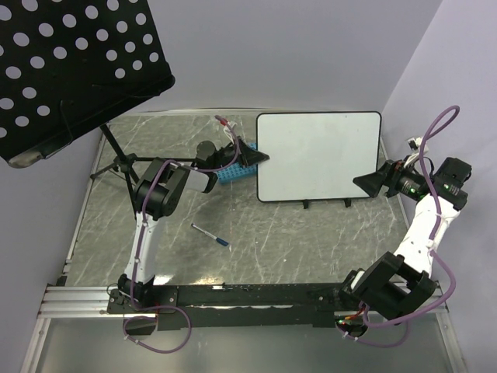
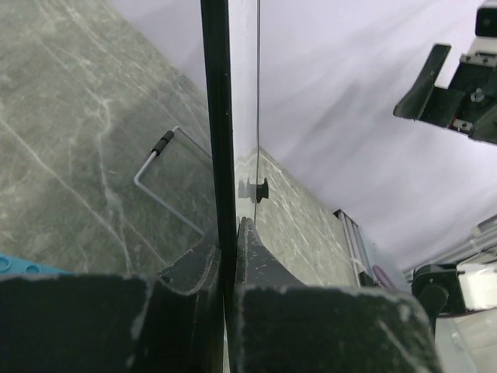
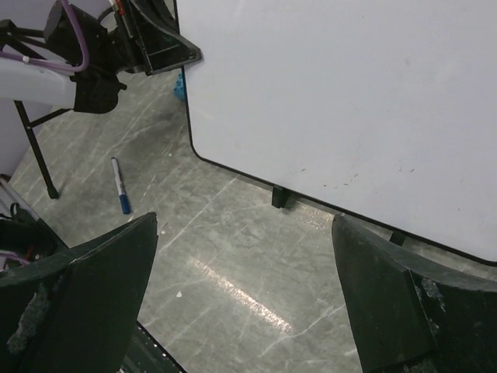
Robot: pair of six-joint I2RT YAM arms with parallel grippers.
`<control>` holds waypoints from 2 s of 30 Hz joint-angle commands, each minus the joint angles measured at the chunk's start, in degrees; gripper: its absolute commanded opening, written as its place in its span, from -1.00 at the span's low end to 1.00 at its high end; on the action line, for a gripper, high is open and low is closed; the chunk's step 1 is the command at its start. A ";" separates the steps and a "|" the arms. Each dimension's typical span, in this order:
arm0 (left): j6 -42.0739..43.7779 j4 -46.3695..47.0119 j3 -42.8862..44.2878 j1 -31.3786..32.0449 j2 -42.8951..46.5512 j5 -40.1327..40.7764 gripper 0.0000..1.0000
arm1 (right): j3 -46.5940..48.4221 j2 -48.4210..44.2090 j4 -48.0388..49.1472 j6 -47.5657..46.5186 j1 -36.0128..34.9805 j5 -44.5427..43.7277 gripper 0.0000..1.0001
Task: Write a sentence on the whiteboard
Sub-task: Put down the whiteboard on the whiteboard stand.
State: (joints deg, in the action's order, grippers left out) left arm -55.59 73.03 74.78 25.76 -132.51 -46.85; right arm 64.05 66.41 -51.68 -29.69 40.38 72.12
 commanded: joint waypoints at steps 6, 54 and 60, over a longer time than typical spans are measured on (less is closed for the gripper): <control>15.43 -4.30 0.89 -2.02 4.98 -9.30 -0.98 | 0.02 -0.14 0.18 -1.42 -0.39 2.76 1.00; 23.52 -17.14 4.76 1.49 3.66 -7.11 -0.85 | -1.65 0.82 -1.14 -4.50 -0.83 3.82 1.00; 20.53 -15.29 5.02 0.26 2.87 -7.03 -0.51 | -1.74 0.74 -1.14 -4.58 -0.74 4.00 1.00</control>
State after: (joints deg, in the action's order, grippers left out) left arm -37.69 55.24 78.61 26.83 -128.40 -53.60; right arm 62.57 67.31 -52.40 -32.40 39.88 73.97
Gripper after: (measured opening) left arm 0.217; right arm 0.997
